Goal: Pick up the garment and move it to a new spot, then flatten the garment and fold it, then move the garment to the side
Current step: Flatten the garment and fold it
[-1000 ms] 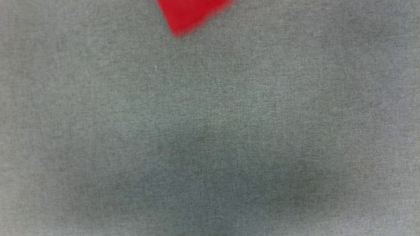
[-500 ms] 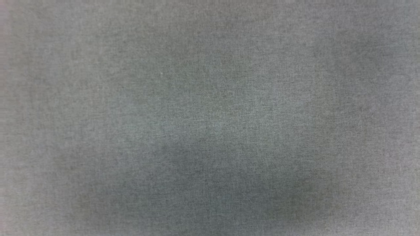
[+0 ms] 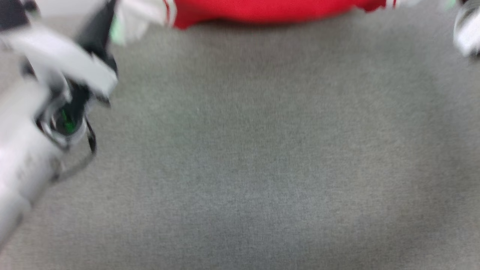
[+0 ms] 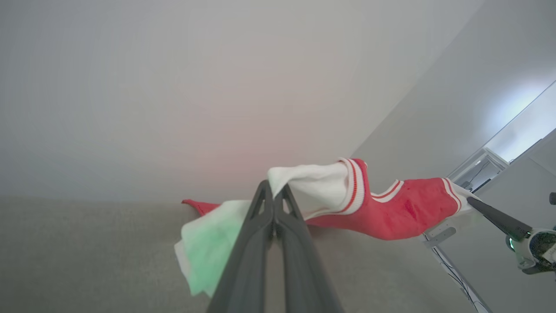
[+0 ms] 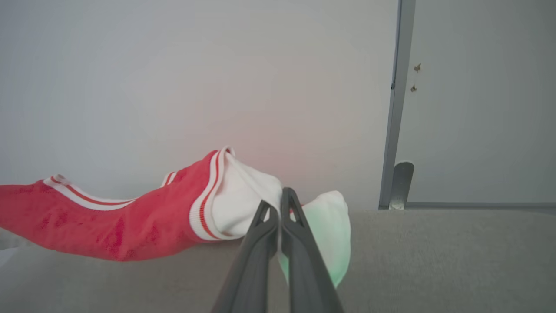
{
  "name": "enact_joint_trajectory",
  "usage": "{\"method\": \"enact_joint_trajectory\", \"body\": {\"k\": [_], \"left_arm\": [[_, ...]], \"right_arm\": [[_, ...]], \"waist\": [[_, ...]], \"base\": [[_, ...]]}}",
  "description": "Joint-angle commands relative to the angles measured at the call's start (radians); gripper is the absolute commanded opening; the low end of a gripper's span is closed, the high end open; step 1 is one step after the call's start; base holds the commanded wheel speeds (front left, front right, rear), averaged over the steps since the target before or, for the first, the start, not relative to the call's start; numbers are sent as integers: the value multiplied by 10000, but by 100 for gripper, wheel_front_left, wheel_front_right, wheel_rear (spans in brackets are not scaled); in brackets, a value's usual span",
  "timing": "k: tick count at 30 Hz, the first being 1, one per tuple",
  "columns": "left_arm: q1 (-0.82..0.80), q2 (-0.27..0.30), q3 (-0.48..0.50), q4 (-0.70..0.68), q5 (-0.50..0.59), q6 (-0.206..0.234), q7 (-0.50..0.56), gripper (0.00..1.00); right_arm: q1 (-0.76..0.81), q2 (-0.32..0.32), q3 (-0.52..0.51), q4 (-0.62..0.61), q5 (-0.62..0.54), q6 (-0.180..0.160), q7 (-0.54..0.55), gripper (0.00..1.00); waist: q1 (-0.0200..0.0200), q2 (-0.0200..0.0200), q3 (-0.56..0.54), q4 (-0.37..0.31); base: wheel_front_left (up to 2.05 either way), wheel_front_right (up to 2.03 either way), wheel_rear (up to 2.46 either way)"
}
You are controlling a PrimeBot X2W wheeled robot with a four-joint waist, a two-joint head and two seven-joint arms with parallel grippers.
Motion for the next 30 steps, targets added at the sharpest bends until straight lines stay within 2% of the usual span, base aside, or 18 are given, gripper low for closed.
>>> {"method": "enact_joint_trajectory", "body": {"k": [1, 4, 10, 17, 23, 30], "left_arm": [[527, 100, 79, -216, -85, -24, -59, 0], [1853, 175, 195, -905, -152, -24, -90, 0], [4628, 371, 1325, -1967, -54, -25, -103, 0], [7896, -65, 3061, -2698, 763, -13, -97, 0], [10007, -528, 4013, -3507, 1522, 86, -98, 0], [11567, -698, 4427, -4219, 2191, 652, -98, 0]], "right_arm": [[576, -257, 22, -339, 267, -10, 167, 0], [2076, -784, -47, -1166, 892, -9, 564, 0], [4681, -1591, -443, -2514, 1636, -9, 994, 0], [7244, -2256, -1098, -3962, 1999, -10, 1262, 0], [9219, -2580, -1867, -5080, 2184, -9, 1652, 0], [11301, -2564, -2834, -6001, 2133, -9, 2046, 0]], "waist": [[0, 0, -1049, 95], [0, 0, -1646, 175], [0, 0, -2480, 175], [0, 0, -3108, 96], [0, 0, -3411, 61], [0, 0, -3633, -30]], "base": [[0, 0, 0], [0, 0, 0], [0, 0, 0], [0, 0, 0], [0, 0, 0], [0, 0, 0]]}}
